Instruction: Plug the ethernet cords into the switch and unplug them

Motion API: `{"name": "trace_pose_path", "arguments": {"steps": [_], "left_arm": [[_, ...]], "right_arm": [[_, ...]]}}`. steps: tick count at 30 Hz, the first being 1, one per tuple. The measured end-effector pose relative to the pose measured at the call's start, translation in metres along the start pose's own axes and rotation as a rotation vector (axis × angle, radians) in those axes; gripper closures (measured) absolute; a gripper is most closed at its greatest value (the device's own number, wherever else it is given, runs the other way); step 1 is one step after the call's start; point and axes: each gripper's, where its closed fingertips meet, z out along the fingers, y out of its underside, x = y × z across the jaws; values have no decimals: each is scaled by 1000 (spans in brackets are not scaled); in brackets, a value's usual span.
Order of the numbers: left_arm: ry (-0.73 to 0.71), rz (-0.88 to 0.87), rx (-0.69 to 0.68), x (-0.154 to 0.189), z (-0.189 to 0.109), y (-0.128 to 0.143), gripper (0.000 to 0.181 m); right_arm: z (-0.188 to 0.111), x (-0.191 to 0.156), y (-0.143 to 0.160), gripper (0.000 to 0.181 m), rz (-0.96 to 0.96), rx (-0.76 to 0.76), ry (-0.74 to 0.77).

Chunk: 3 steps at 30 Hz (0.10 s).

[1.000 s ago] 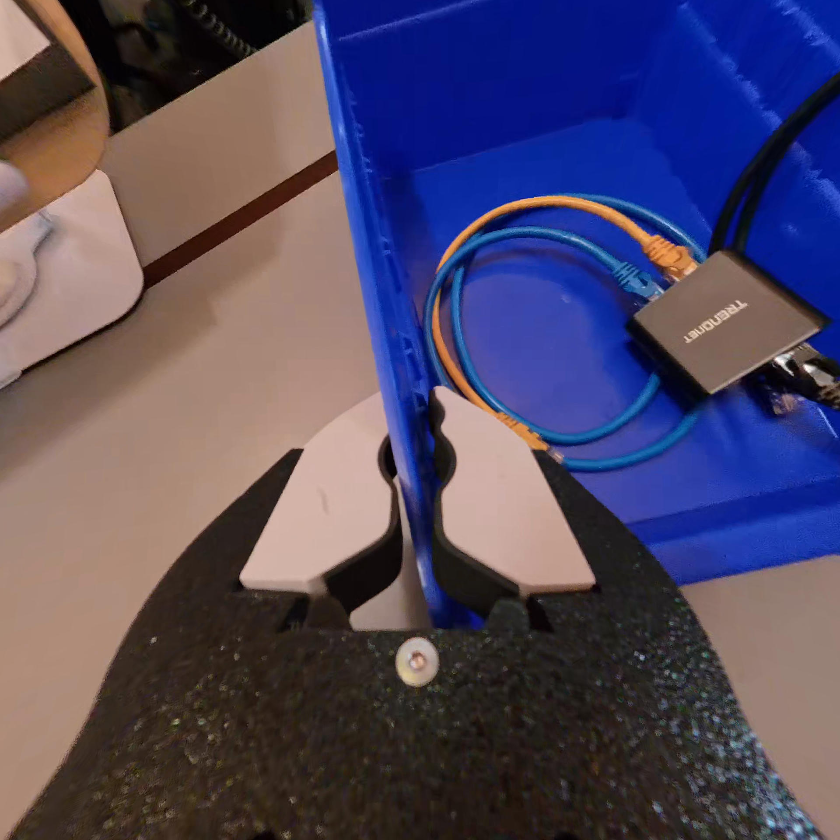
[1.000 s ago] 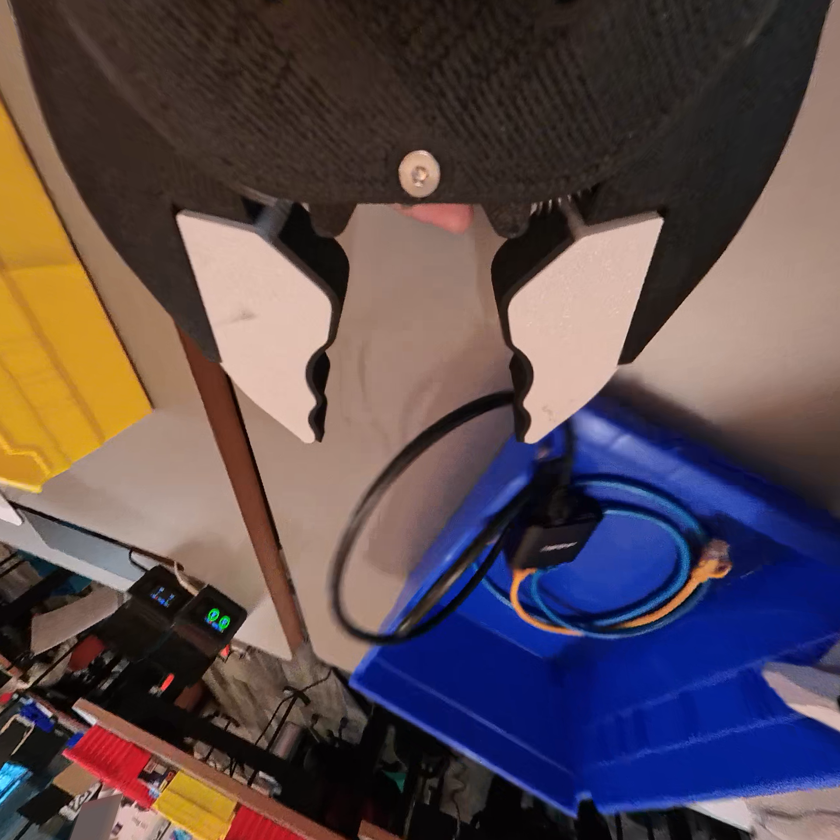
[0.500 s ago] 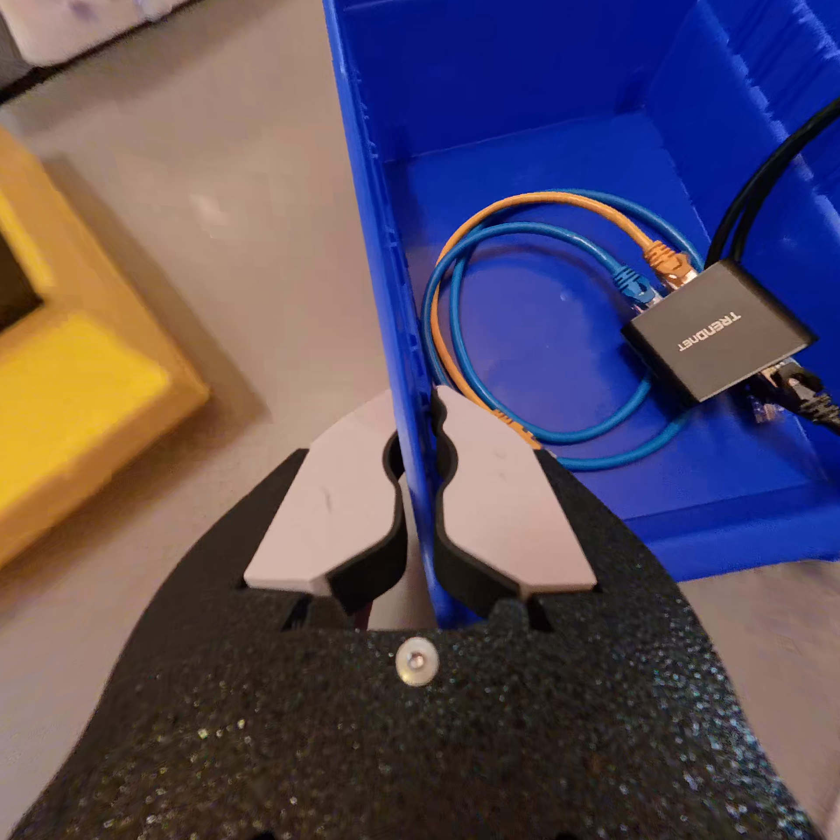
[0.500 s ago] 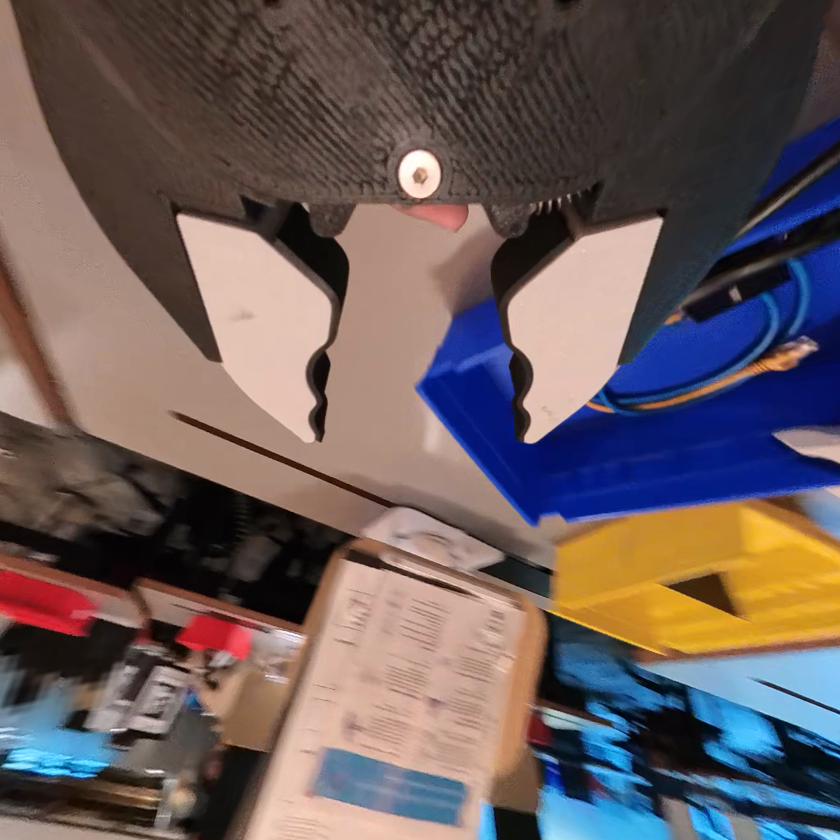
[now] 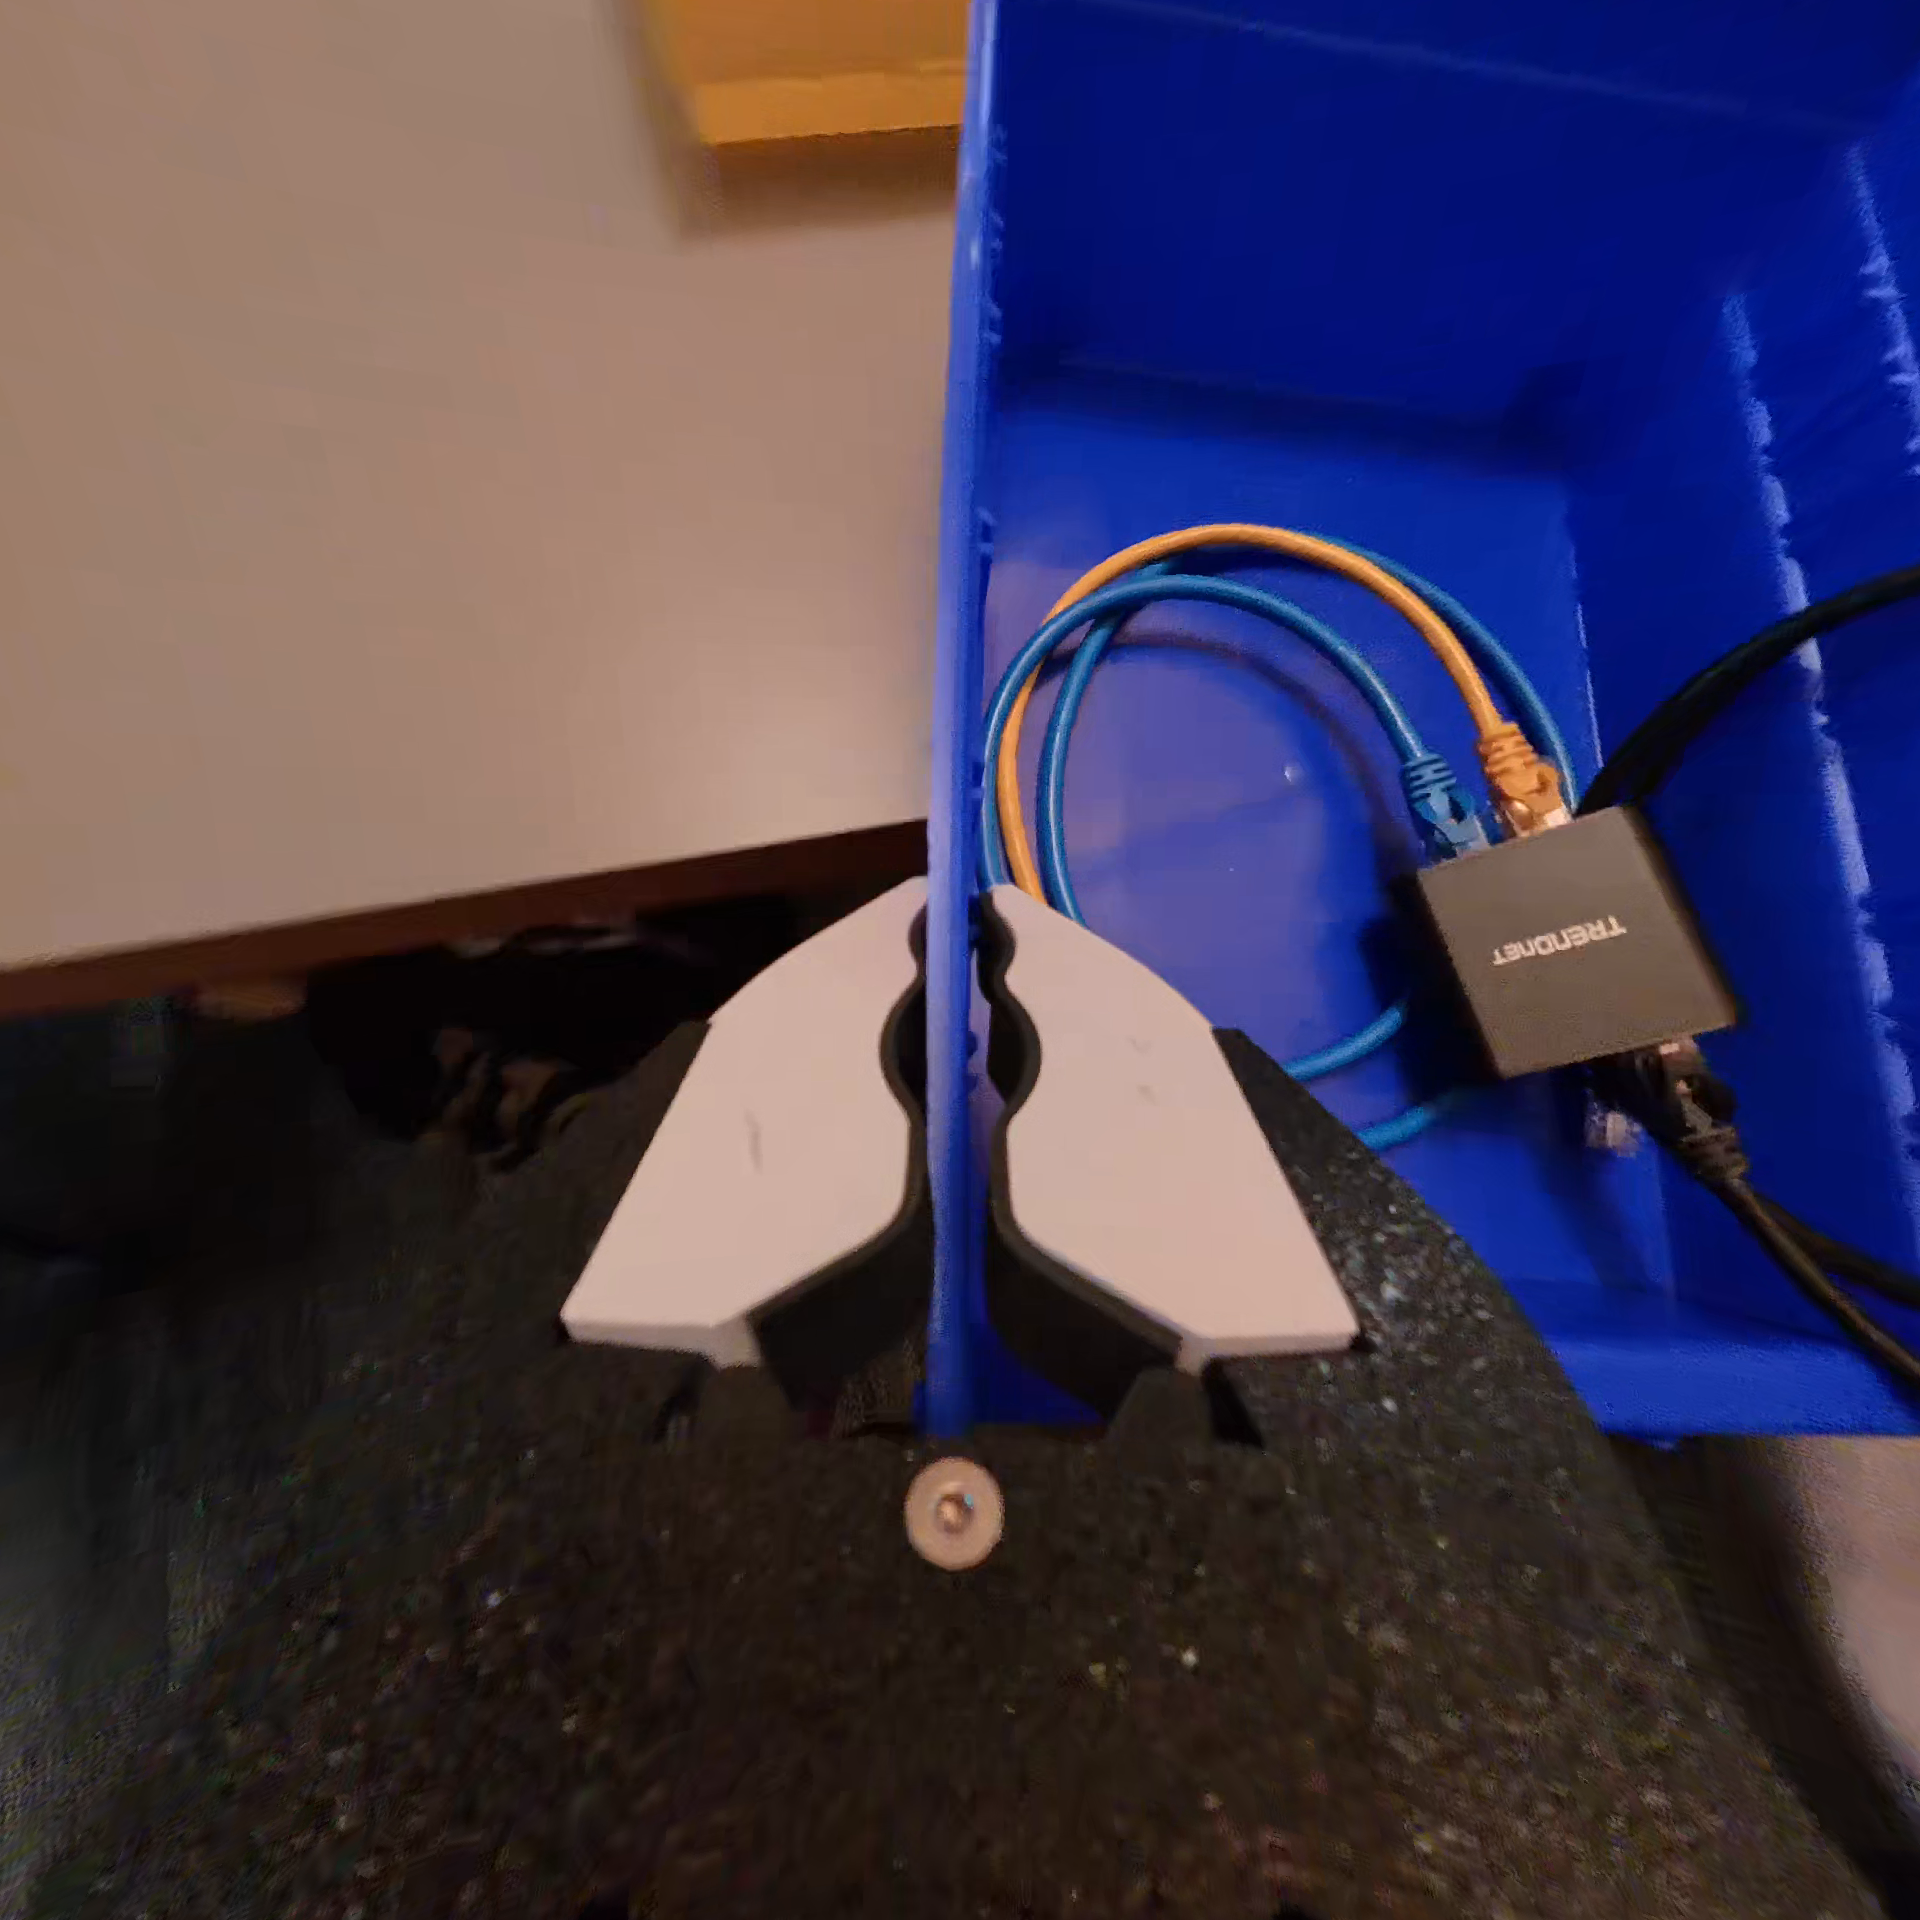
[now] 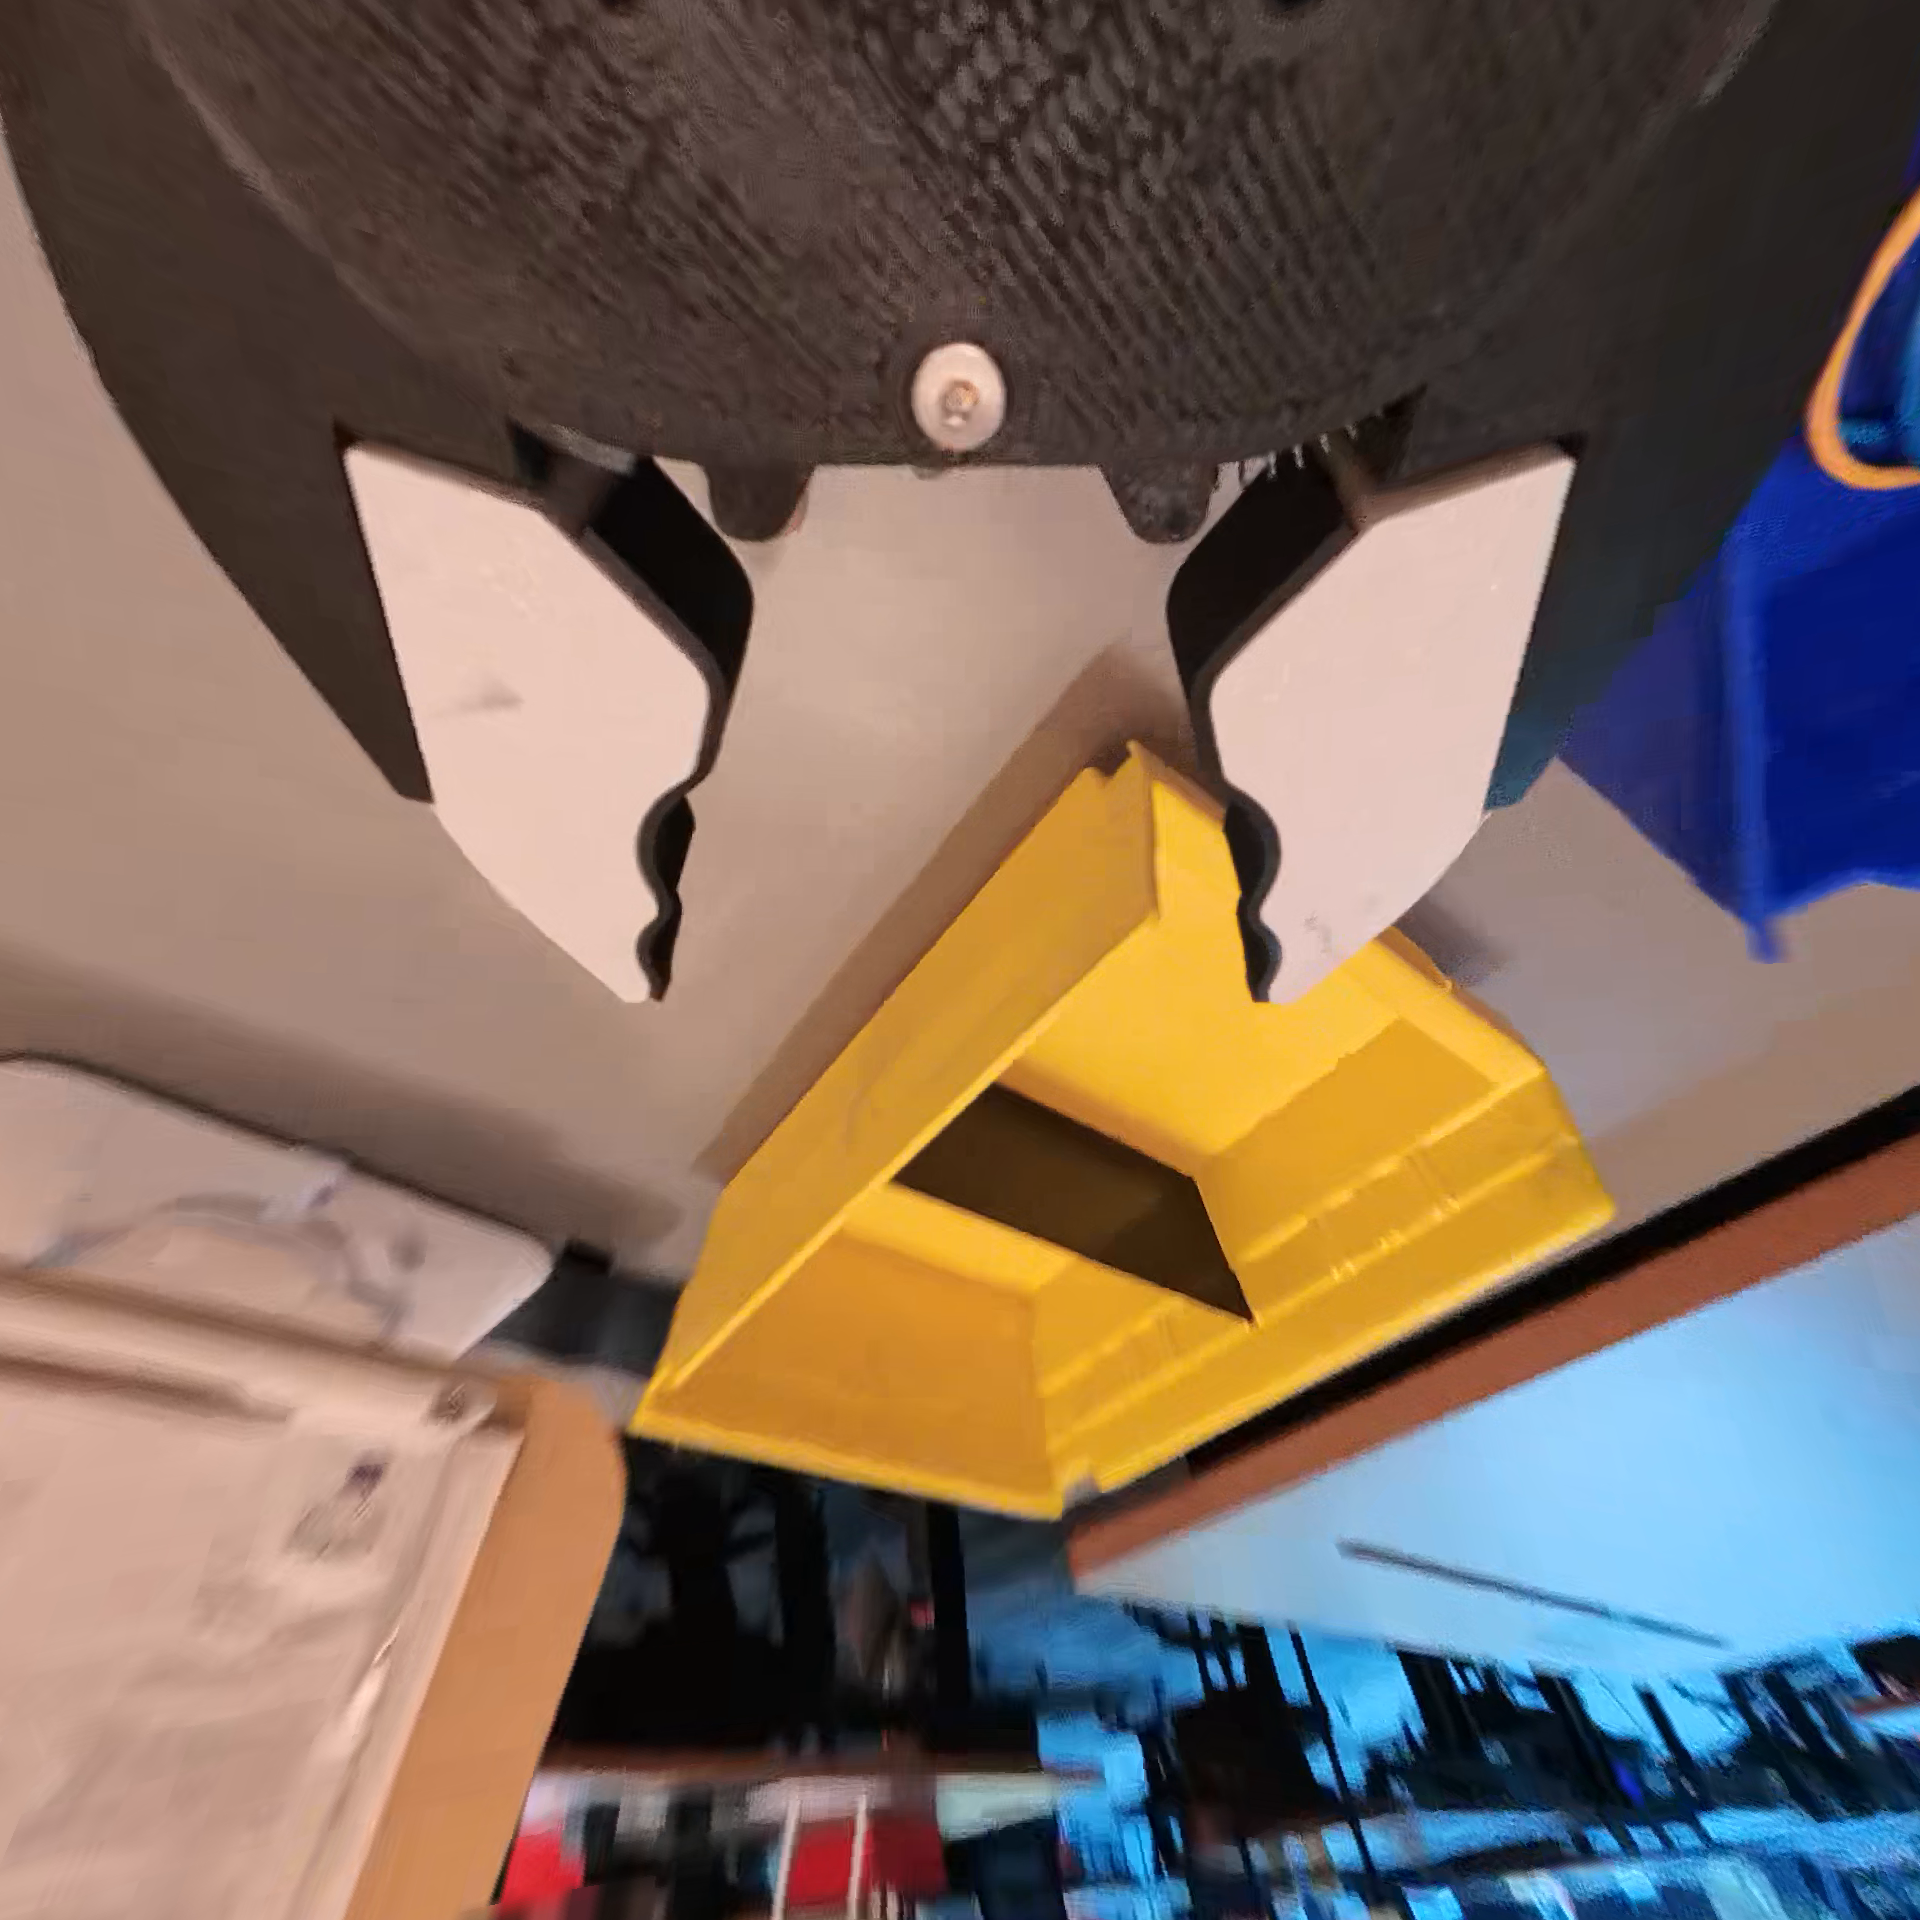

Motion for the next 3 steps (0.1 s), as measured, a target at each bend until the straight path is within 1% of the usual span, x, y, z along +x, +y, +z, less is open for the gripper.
{"name": "trace_pose_path", "arguments": {"steps": [1,3], "left_arm": [[-32,-39,1,-16,-7,4,177],[-95,-128,7,-44,-18,10,177]], "right_arm": [[15,-9,8,77,9,-35,-7],[42,-17,17,80,-3,-56,15]]}}
